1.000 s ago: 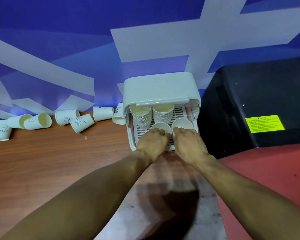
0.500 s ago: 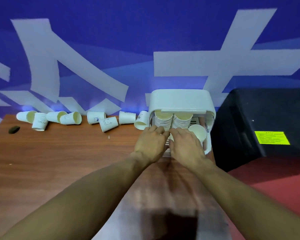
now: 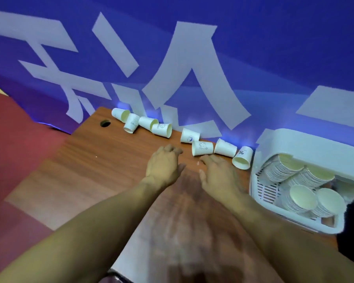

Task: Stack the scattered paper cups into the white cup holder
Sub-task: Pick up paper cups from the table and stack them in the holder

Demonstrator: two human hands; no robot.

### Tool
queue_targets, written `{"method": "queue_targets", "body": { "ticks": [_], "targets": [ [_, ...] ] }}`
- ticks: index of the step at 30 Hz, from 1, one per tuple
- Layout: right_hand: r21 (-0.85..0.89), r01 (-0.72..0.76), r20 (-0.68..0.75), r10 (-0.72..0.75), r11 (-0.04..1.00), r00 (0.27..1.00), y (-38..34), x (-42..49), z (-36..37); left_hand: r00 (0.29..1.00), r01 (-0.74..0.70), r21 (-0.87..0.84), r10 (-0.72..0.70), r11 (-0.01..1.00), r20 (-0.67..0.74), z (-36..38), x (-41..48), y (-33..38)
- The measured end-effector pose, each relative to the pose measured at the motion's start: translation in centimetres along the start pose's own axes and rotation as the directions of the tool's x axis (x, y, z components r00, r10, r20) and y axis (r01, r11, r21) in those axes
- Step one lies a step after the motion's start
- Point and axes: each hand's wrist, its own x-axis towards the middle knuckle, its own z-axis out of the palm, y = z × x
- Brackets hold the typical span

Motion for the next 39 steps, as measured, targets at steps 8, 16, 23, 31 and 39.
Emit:
{"method": "queue_targets", "body": {
  "ticks": [8, 16, 23, 31, 39],
  "targets": [
    [0.019, -0.04, 0.145, 0.036, 0.999, 0.989, -9.7, 11.2, 7.6, 0.989, 0.145, -0.138, -0.146, 0.98, 0.003, -0.2, 6.6, -16.1],
    [0.077, -0.07, 0.176, 0.056, 0.995, 0.983, -17.8, 23.4, 15.2, 0.99, 0.125, -0.045, -0.122, 0.991, 0.076, -0.2, 15.0, -29.7],
    [0.051, -0.095, 0.232, 0.081, 0.994, 0.969, -19.8, 32.1, 19.4, 0.973, -0.072, 0.248, 0.014, 0.966, 0.229, 0.6, 20.6, -35.4],
    [-0.006, -0.146, 0.298, 0.141, 0.989, 0.944, -18.8, 38.7, 24.1, 0.873, -0.383, 0.521, 0.115, 0.763, 0.474, 2.4, 26.3, -38.0],
    [-0.012, -0.153, 0.367, 0.147, 0.988, 0.919, -18.8, 40.3, 26.2, 0.87, -0.438, 0.633, 0.123, 0.638, 0.478, 4.6, 28.0, -38.6]
  ]
}}
